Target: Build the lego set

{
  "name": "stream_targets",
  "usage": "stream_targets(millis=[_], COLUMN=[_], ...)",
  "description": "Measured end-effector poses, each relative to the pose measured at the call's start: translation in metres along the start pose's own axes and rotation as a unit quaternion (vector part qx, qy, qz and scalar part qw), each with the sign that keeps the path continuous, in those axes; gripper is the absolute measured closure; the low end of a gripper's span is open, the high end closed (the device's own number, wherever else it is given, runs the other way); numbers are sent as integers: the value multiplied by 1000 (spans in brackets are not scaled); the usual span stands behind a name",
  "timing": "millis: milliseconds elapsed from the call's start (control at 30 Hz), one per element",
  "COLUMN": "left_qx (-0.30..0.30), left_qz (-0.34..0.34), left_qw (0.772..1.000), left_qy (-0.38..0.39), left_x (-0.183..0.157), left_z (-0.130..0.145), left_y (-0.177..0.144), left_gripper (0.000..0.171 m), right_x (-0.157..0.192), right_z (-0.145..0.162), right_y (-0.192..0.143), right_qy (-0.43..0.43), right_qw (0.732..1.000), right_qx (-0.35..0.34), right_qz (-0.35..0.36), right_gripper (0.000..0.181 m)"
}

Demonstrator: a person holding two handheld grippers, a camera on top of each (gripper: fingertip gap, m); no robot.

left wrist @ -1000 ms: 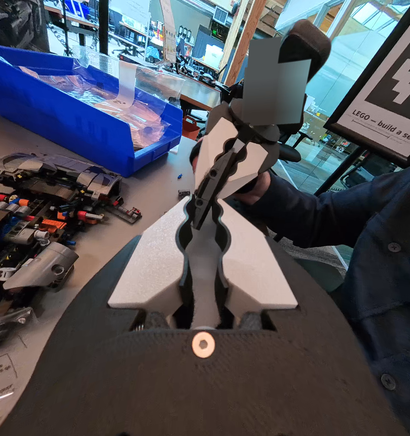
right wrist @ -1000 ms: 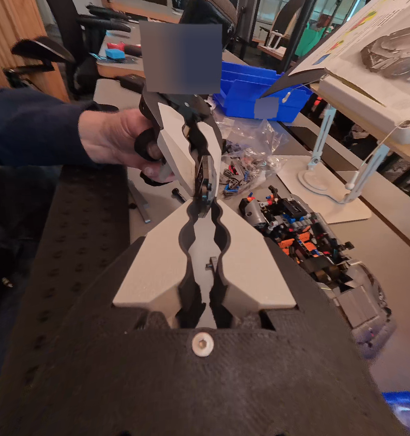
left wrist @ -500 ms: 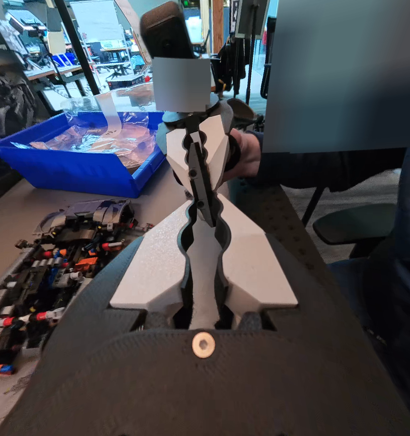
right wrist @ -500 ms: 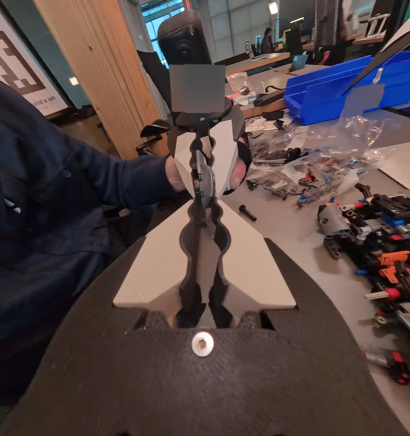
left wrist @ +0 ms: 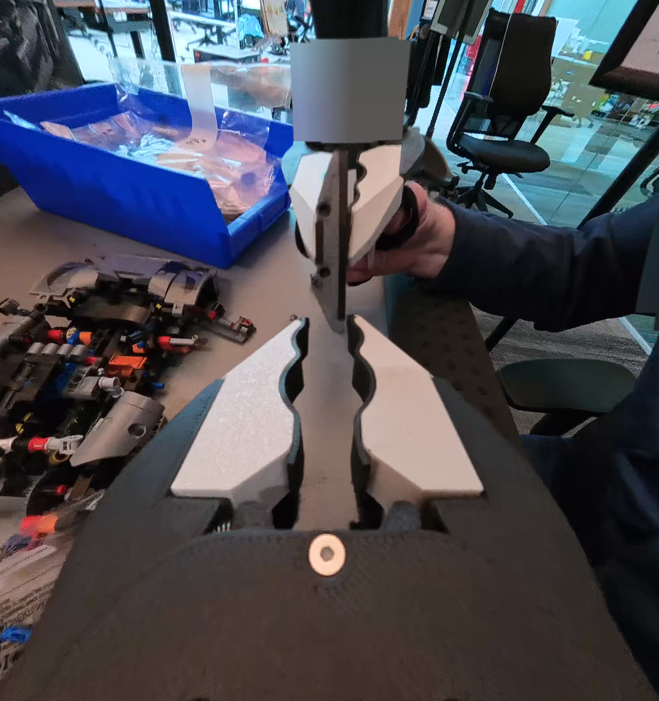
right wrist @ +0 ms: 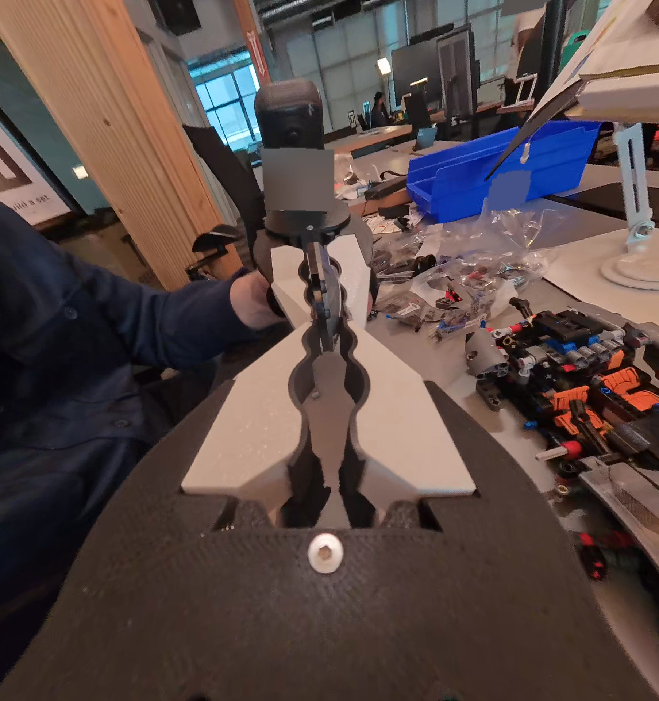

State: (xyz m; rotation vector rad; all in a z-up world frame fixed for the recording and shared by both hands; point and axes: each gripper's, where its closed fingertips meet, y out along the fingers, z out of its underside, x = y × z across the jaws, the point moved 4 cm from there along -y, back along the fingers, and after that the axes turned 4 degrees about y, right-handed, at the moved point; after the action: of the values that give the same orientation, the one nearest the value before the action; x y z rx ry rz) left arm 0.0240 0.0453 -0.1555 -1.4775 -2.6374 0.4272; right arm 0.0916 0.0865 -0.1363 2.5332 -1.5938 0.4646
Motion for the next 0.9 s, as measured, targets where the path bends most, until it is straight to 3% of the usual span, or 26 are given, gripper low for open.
stream_targets(millis=[67,433,767,900], left_qx=[-15,-7,-13,5], left_qz=[4,-8,-51,-86], left_qw=[1000,999,998,996], left_qy=[5,-36,-40,-17], left_x=[-2,3,13,21], left_z=[-4,1,-1,2], left_y=[-1,0,-4,-8], left_gripper=[166,168,166,157], right_x=[-1,1,1,0], right_z=[1,2,0,2], right_y=[1,6,11,14], right_qy=[-11,-140,-242,-309], right_qw=[1000,982,943,905], right_qx=[7,48,77,101], right_qz=[11,120,215,273], right_gripper=[173,173,173,174])
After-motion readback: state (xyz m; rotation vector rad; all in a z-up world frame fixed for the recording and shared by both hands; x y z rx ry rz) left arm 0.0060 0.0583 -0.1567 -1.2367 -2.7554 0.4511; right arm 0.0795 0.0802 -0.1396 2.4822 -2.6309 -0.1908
